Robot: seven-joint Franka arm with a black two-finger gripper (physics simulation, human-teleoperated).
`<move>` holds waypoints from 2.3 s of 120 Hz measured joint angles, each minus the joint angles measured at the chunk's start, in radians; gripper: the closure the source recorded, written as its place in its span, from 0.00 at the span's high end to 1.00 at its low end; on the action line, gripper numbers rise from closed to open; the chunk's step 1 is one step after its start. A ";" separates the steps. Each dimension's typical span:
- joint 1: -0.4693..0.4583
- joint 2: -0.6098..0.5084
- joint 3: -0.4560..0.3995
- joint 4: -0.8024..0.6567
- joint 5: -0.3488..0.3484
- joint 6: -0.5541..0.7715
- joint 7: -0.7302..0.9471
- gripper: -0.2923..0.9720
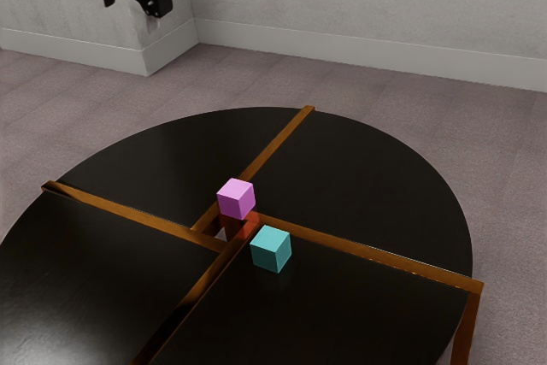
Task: Pick up the blue block with one arm, and put the blue block on the pink block with one arm
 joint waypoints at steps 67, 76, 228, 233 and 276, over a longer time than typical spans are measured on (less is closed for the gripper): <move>-0.033 0.057 -0.008 -0.251 -0.058 0.164 -0.004 0.77; -0.032 0.058 -0.003 -0.309 -0.077 0.219 -0.005 0.77; -0.029 0.340 -0.017 -0.710 -0.551 0.869 -0.145 0.77; -0.028 0.360 -0.023 -0.691 -0.554 0.873 -0.148 0.77; -0.005 0.424 -0.029 -0.670 -0.563 0.887 -0.164 0.77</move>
